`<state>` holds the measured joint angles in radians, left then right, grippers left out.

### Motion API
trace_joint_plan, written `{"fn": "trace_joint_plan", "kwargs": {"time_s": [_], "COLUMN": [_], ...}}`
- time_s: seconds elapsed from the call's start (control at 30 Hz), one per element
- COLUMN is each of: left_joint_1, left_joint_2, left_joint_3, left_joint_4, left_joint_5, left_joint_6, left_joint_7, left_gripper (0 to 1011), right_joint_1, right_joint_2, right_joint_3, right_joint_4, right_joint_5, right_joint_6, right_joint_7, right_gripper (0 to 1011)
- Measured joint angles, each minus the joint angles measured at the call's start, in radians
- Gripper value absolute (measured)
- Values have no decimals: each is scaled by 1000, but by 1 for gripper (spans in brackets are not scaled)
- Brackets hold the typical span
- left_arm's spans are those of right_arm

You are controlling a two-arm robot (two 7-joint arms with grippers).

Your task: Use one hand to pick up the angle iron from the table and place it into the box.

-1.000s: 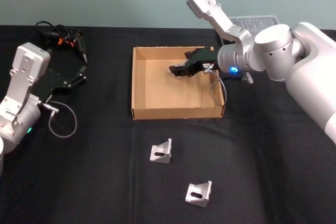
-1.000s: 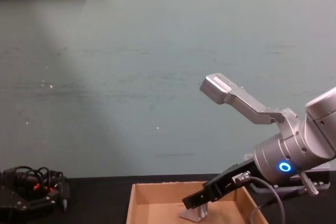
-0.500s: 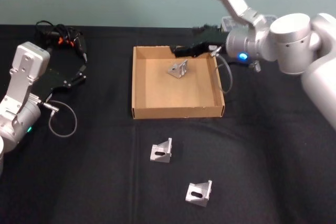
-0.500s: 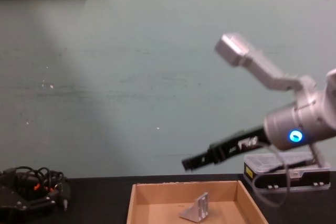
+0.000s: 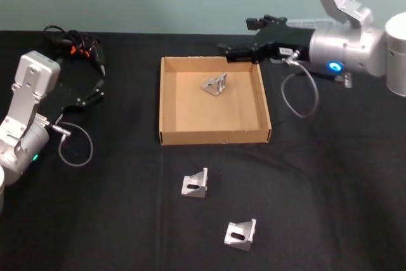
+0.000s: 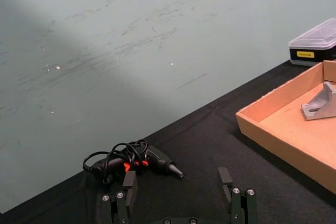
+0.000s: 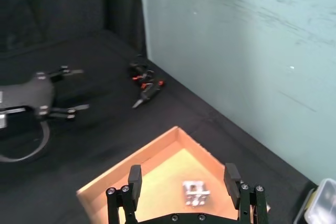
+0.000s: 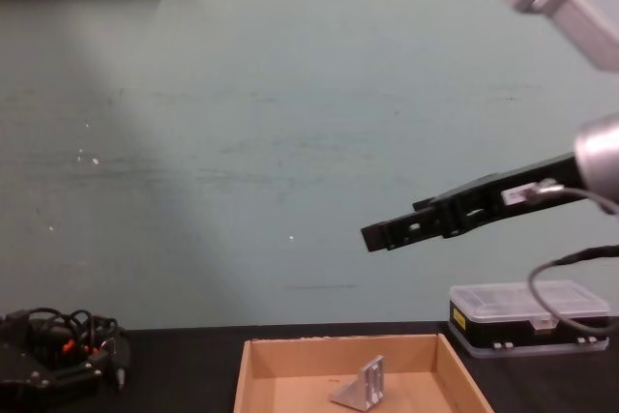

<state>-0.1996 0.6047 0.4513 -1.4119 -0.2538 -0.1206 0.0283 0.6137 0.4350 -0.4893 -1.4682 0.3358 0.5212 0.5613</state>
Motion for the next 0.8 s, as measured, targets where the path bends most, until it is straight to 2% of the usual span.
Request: {"fn": "trace_joint_plan", "kwargs": {"time_s": [0.07, 0.1, 0.2, 0.3, 0.33, 0.37, 0.4, 0.5, 0.63, 0.8], "left_joint_1": [0, 0, 0, 0, 0, 0, 0, 0, 0, 0], "left_joint_2": [0, 0, 0, 0, 0, 0, 0, 0, 0, 0], "left_joint_3": [0, 0, 0, 0, 0, 0, 0, 0, 0, 0], "left_joint_4": [0, 0, 0, 0, 0, 0, 0, 0, 0, 0], "left_joint_5": [0, 0, 0, 0, 0, 0, 0, 0, 0, 0], "left_joint_6": [0, 0, 0, 0, 0, 0, 0, 0, 0, 0], "left_joint_7": [0, 0, 0, 0, 0, 0, 0, 0, 0, 0], "left_gripper": [1000, 1000, 1000, 1000, 1000, 1000, 1000, 1000, 1000, 1000], "right_joint_1": [-25, -25, -47, -68, -68, -75, -75, -83, -85, -77], "right_joint_2": [39, 39, 74, 111, 111, 132, 132, 161, 176, 193], "right_joint_3": [6, 6, 5, -11, -11, -27, -27, -59, -84, -133], "right_joint_4": [-62, -62, -113, -159, -159, -171, -171, -181, -184, -183], "right_joint_5": [23, 23, 39, 53, 53, 58, 58, 65, 69, 73], "right_joint_6": [23, 23, 42, 58, 58, 68, 68, 80, 84, 84], "right_joint_7": [21, 21, 39, 65, 65, 85, 85, 117, 142, 185], "right_gripper": [1003, 1003, 1003, 1003, 1003, 1003, 1003, 1003, 1003, 1003]}}
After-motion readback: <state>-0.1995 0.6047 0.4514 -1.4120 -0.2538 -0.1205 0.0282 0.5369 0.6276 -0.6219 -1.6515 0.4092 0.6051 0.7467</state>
